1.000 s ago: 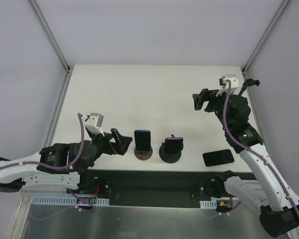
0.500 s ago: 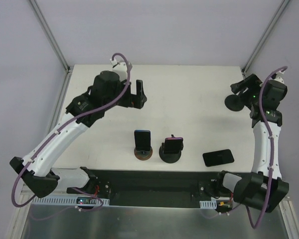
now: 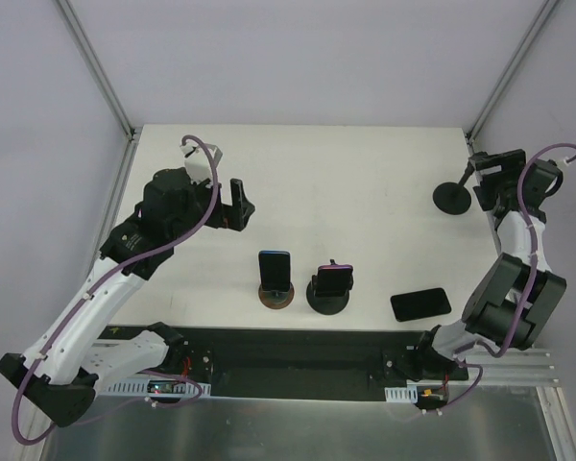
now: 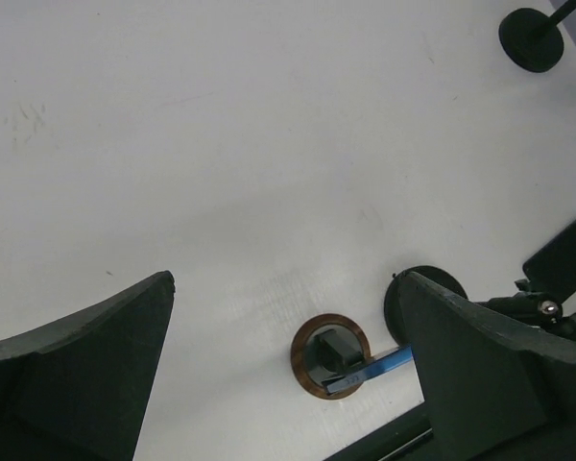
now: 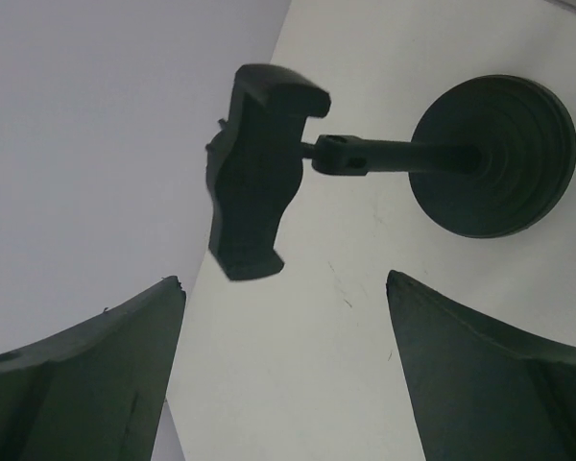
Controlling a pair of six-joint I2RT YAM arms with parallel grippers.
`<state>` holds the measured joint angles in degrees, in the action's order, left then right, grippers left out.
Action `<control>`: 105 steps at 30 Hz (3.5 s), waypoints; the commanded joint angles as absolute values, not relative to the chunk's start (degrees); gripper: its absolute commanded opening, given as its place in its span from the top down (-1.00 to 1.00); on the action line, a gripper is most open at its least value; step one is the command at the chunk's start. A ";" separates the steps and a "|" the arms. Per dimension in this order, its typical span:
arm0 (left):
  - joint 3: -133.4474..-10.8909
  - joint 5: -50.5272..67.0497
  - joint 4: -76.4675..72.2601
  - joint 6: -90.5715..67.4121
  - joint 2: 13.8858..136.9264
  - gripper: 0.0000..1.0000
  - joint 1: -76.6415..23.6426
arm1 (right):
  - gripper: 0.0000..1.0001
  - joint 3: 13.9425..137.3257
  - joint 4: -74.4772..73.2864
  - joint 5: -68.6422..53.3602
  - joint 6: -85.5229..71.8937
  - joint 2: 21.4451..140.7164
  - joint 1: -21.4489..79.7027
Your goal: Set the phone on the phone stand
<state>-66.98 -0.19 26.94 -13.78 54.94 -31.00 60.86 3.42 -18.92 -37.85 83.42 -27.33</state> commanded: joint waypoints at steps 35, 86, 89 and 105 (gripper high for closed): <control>-53.97 -2.90 14.41 -10.90 50.63 -0.89 -28.30 | 0.99 64.95 10.37 18.09 -59.41 83.76 18.71; -52.56 5.36 11.69 -13.36 43.24 -0.91 -28.39 | -0.93 39.38 -57.57 9.14 -45.78 54.49 0.62; -52.38 5.18 11.69 -13.36 43.50 -0.92 -28.39 | -0.93 37.45 -56.17 9.32 -47.54 57.12 -0.52; -52.82 6.33 11.86 -13.36 45.44 -0.90 -28.65 | -0.79 29.80 -42.11 6.86 -50.80 62.83 -8.88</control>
<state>-52.51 4.73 13.96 -12.91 45.39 -29.12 31.09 -45.98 8.25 -48.31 60.49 -8.16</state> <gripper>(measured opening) 0.949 0.909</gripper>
